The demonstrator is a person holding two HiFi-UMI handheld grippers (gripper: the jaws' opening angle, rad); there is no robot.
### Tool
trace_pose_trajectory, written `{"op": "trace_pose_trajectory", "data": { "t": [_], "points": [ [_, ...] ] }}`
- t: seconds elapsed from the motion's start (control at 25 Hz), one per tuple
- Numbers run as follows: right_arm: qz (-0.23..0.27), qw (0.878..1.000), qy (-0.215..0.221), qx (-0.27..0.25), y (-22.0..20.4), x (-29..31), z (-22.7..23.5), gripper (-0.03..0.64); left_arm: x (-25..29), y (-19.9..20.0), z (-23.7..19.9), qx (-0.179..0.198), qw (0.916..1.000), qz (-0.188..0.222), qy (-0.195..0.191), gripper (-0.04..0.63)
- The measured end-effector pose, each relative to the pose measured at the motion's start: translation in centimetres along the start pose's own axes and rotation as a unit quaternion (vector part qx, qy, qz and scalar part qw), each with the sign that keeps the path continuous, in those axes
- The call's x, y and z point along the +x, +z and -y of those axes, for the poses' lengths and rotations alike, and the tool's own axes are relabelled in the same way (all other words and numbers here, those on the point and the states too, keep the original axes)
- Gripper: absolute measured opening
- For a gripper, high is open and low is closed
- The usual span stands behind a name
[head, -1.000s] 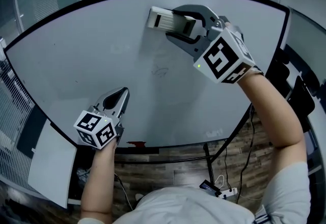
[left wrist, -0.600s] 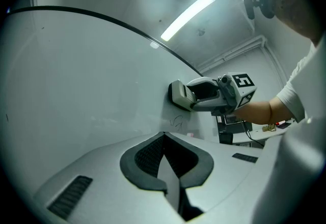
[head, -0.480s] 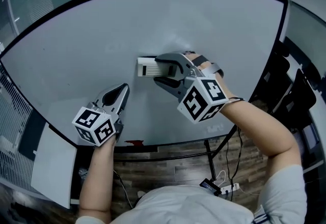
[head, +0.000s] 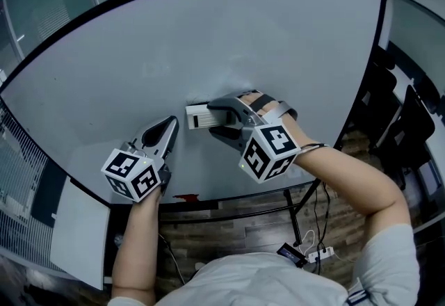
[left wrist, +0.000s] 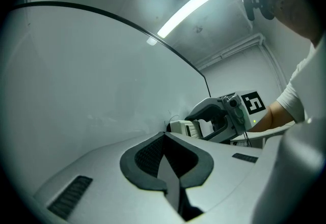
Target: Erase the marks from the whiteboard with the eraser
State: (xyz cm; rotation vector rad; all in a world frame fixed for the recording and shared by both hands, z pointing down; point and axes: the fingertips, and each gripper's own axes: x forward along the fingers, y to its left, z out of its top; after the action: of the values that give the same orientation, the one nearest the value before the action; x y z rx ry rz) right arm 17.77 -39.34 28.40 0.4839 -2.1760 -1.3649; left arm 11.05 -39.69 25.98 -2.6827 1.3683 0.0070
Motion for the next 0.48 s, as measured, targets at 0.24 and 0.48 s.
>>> {"op": "trace_pose_trajectory", "data": {
  "t": [0.24,0.48],
  "points": [
    [-0.002,1.0,-0.025,-0.003,0.1,-2.4,3.8,0.232,0.8,0.7,0.5,0.008,0.9999,0.002,-0.008,0.006],
    [0.003,0.996,-0.09,0.013,0.3,-7.0,11.4,0.23,1.5,1.2,0.8,0.012,0.9997,0.006,-0.018,0.006]
  ]
}}
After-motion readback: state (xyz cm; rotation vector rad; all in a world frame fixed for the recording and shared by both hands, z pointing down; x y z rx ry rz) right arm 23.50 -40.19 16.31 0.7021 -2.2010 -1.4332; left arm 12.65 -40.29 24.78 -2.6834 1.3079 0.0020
